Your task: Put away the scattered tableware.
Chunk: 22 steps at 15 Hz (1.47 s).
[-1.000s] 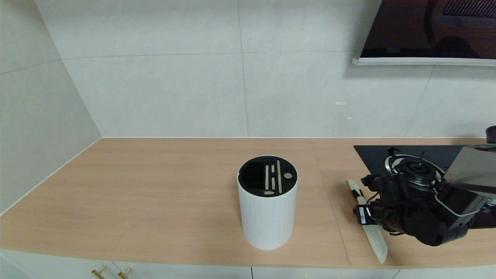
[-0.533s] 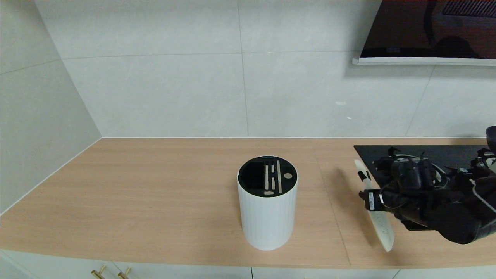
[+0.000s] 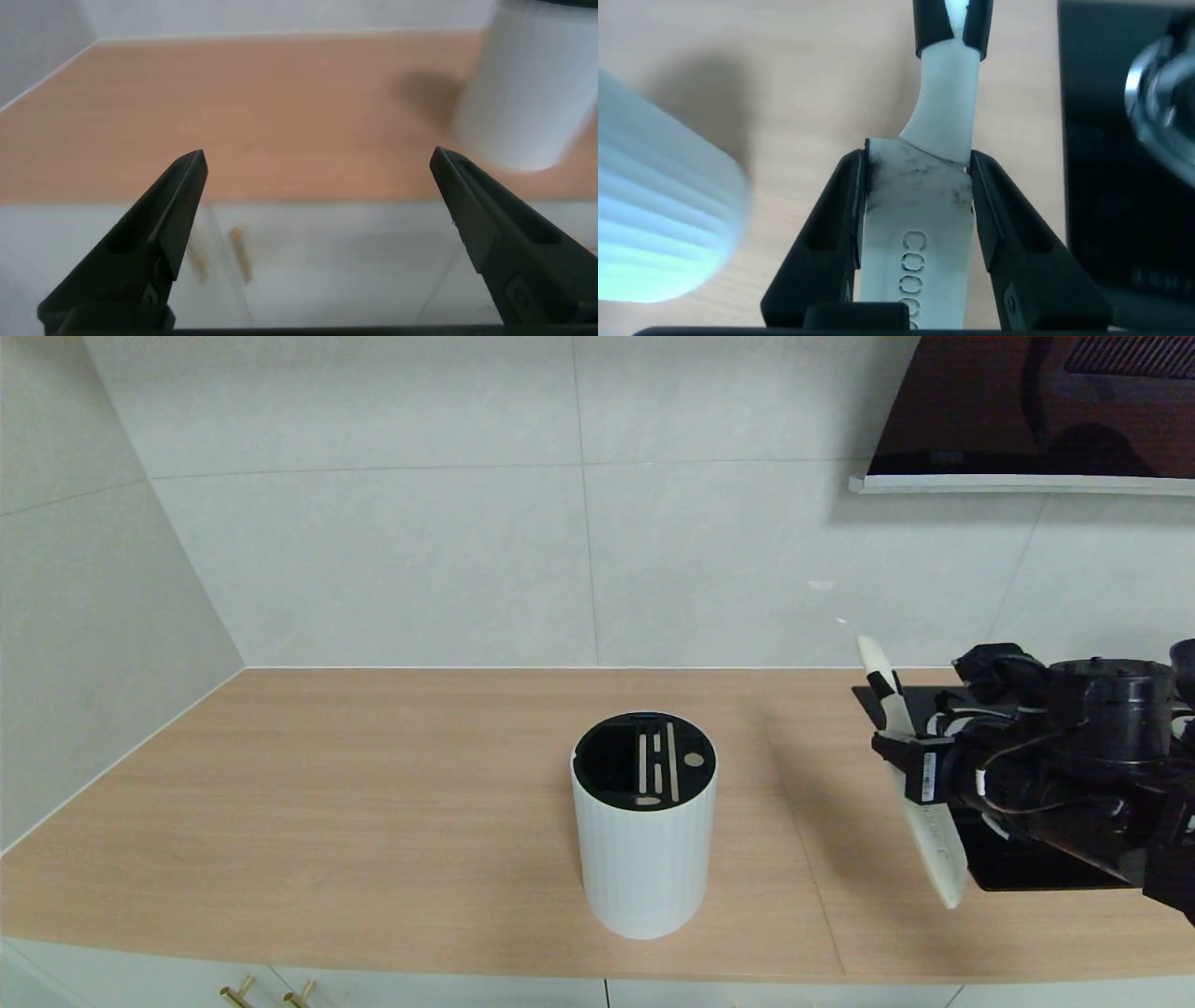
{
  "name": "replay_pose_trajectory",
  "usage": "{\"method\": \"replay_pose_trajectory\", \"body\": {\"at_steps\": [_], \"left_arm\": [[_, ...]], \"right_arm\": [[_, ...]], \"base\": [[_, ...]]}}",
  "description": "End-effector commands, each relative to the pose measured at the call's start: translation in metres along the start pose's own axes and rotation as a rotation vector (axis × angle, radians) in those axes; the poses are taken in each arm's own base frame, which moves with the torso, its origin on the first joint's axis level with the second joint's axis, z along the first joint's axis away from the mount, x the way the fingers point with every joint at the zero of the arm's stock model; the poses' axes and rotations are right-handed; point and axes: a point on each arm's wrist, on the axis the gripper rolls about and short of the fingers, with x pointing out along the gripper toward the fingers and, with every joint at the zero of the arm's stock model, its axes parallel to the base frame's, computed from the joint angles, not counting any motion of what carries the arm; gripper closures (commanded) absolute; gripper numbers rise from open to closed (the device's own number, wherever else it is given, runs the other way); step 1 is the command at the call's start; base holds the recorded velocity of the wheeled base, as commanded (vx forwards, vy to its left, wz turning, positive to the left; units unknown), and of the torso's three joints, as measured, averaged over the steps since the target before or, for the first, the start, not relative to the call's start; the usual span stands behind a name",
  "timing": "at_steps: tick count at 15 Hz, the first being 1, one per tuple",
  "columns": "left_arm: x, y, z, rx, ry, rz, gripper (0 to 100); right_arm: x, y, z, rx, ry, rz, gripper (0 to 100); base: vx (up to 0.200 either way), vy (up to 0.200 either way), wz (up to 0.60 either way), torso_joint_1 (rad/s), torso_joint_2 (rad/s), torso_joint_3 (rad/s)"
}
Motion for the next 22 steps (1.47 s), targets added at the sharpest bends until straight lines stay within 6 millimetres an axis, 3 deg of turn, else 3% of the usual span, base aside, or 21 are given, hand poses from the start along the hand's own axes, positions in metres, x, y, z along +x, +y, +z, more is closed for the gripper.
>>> {"method": "replay_pose_trajectory", "body": {"at_steps": [1, 4, 5, 7, 8, 11, 15, 18, 22], "left_arm": [[0.007, -0.001, 0.043, -0.024, 0.090, -0.152, 0], [0.056, -0.002, 0.100, -0.064, 0.230, -0.325, 0], [0.088, -0.002, 0.123, -0.080, 0.273, -0.358, 0], [0.135, -0.004, 0.139, -0.086, 0.300, -0.400, 0], [0.169, -0.010, 0.143, -0.121, 0.281, -0.442, 0], [0.218, -0.046, 0.141, -0.333, 0.237, -0.574, 0], [0.233, -0.083, 0.136, -0.631, 0.302, -0.712, 0], [0.235, -0.090, 0.134, -0.658, 0.316, -0.737, 0], [0.239, -0.101, 0.124, -0.657, 0.291, -0.784, 0]], "right_arm": [[-0.024, 0.003, 0.031, -0.056, -0.136, 0.072, 100], [-0.028, 0.019, 0.057, -0.108, -0.225, 0.155, 100], [-0.025, 0.027, 0.065, -0.113, -0.217, 0.177, 100], [-0.021, 0.041, 0.075, -0.116, -0.212, 0.219, 100], [-0.019, 0.054, 0.080, -0.117, -0.224, 0.257, 100], [-0.027, 0.086, 0.077, -0.081, -0.213, 0.360, 100], [-0.045, 0.122, 0.069, -0.055, -0.200, 0.410, 100], [-0.051, 0.151, 0.054, -0.046, -0.149, 0.503, 100], [-0.052, 0.173, 0.040, -0.057, -0.111, 0.539, 100]], "base": [[0.000, 0.000, 0.00, 0.000, 0.00, 0.000], [0.000, 0.000, 0.00, 0.000, 0.00, 0.000], [0.000, 0.000, 0.00, 0.000, 0.00, 0.000], [0.000, 0.000, 0.00, 0.000, 0.00, 0.000], [0.000, 0.000, 0.00, 0.000, 0.00, 0.000], [0.000, 0.000, 0.00, 0.000, 0.00, 0.000], [0.000, 0.000, 0.00, 0.000, 0.00, 0.000], [0.000, 0.000, 0.00, 0.000, 0.00, 0.000], [0.000, 0.000, 0.00, 0.000, 0.00, 0.000]]}}
